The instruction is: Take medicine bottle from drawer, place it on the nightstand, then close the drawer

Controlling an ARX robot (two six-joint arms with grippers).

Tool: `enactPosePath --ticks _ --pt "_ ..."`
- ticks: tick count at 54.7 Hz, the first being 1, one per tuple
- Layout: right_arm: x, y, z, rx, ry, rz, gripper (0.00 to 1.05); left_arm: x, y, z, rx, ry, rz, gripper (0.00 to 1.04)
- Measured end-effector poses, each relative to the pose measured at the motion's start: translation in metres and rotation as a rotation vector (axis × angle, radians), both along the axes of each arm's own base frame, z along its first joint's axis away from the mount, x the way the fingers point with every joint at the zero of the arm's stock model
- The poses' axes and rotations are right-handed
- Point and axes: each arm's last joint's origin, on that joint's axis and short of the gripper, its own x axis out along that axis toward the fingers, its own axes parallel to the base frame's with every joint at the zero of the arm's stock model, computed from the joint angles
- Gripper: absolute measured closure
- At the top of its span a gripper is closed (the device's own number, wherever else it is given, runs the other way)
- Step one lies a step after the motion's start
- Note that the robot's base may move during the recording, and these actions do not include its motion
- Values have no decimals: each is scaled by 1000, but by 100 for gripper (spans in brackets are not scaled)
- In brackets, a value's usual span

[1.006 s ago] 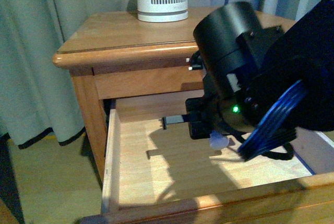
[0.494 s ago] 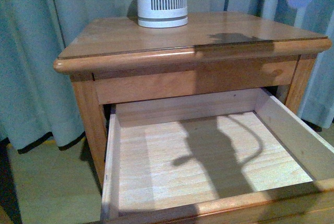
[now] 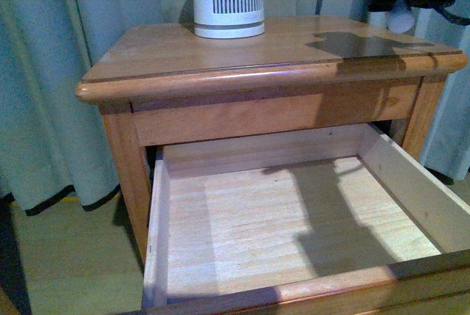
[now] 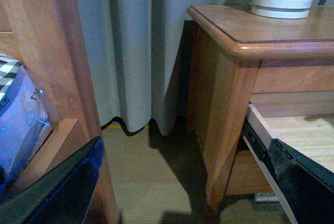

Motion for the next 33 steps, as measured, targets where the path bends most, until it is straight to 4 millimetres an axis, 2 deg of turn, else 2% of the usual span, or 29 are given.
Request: enactPosePath --ticks 1,9,17,21,25,29,33 --pt "1 1 -2 -3 -3 2 77 0 0 0 0 0 0 7" --pt "3 6 1 -12 -87 35 50 0 0 0 0 0 0 7" --pt "-13 8 15 -8 -177 62 27 0 0 0 0 0 0 7" --pt "-32 6 26 -3 -228 64 15 0 0 0 0 0 0 7" --pt "-60 2 41 4 -266 59 5 0 0 0 0 0 0 7" --pt "-96 -3 53 15 -292 52 7 0 0 0 0 0 0 7" --pt "-137 -8 56 24 -313 43 7 0 0 0 0 0 0 7"
